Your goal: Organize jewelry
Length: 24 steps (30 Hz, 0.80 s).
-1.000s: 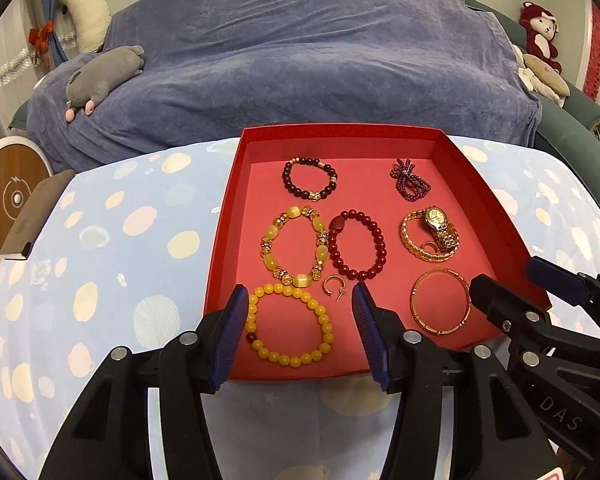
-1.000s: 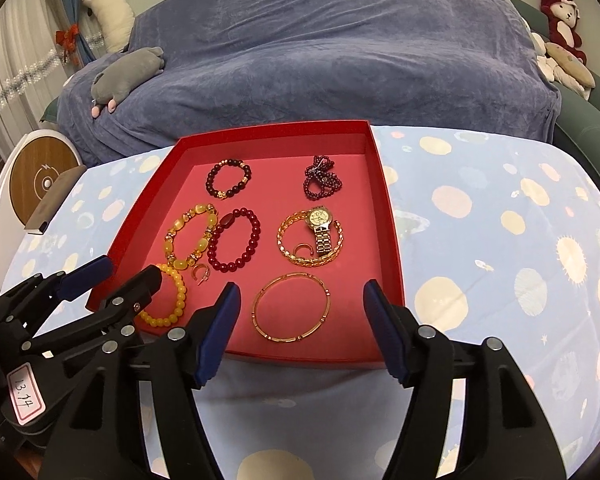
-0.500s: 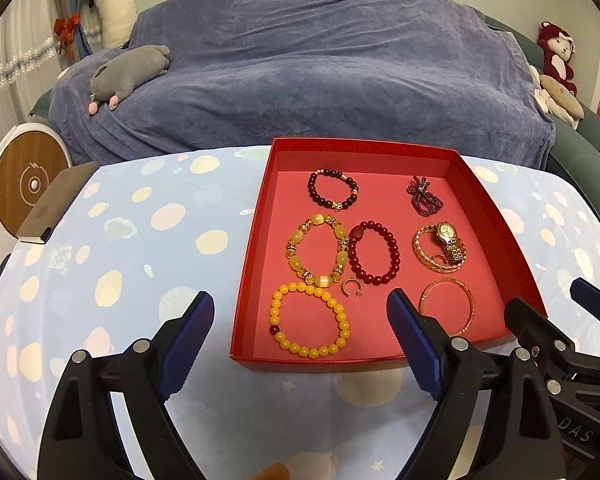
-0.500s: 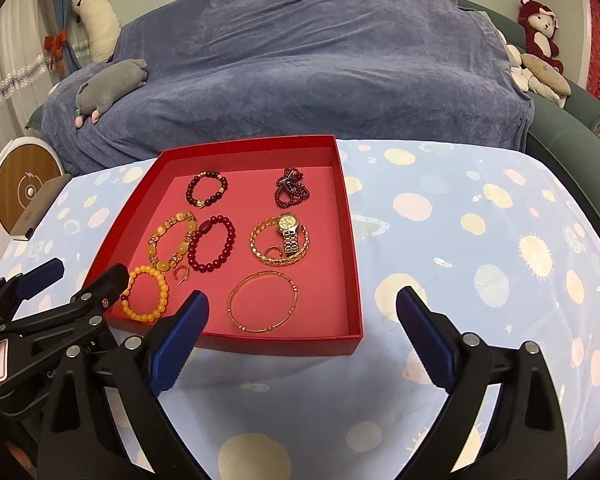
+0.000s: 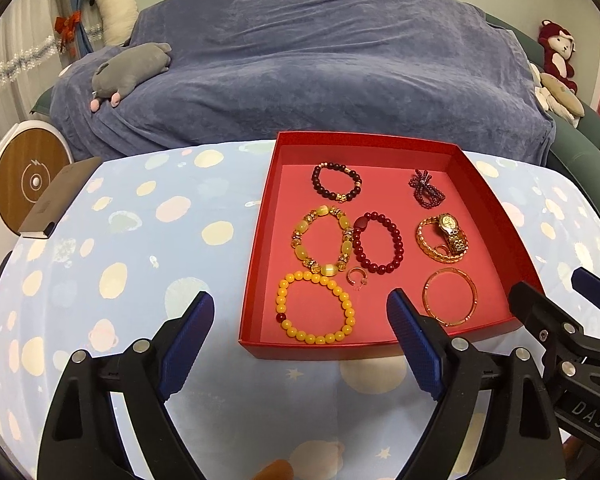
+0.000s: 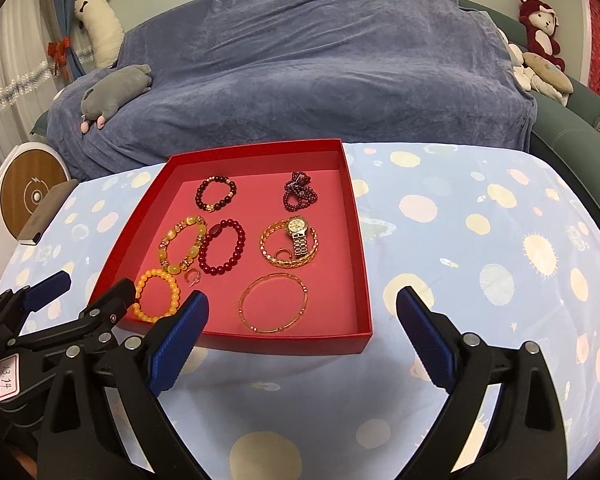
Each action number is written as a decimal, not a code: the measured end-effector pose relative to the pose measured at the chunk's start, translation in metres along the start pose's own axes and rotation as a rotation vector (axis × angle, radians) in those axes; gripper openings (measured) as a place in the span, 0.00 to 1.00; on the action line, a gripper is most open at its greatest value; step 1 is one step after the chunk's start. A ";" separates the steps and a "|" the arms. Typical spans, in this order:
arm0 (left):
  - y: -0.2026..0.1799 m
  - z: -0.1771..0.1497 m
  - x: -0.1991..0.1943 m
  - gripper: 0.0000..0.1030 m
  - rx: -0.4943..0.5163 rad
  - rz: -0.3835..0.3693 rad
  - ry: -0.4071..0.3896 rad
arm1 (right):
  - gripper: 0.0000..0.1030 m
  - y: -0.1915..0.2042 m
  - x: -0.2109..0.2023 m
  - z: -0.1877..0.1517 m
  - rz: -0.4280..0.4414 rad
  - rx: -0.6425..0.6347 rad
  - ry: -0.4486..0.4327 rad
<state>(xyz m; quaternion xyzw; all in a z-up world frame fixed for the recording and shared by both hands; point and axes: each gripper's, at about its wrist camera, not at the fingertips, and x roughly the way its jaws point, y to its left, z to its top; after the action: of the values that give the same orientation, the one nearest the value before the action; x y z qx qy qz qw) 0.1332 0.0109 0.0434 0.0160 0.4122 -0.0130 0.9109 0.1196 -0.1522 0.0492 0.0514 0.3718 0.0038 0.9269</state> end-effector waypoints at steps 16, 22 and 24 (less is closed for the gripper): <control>-0.003 -0.004 -0.002 0.81 0.019 -0.001 0.002 | 0.88 -0.004 -0.003 -0.004 0.000 -0.013 0.003; -0.005 -0.004 -0.002 0.81 0.019 -0.001 0.003 | 0.88 -0.005 -0.003 -0.004 0.002 -0.006 0.000; -0.005 -0.004 -0.002 0.81 0.018 0.002 0.004 | 0.88 -0.005 -0.003 -0.004 0.003 -0.005 0.000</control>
<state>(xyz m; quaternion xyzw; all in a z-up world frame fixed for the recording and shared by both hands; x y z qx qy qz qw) 0.1285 0.0060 0.0426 0.0246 0.4140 -0.0160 0.9098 0.1140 -0.1573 0.0478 0.0495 0.3716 0.0061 0.9270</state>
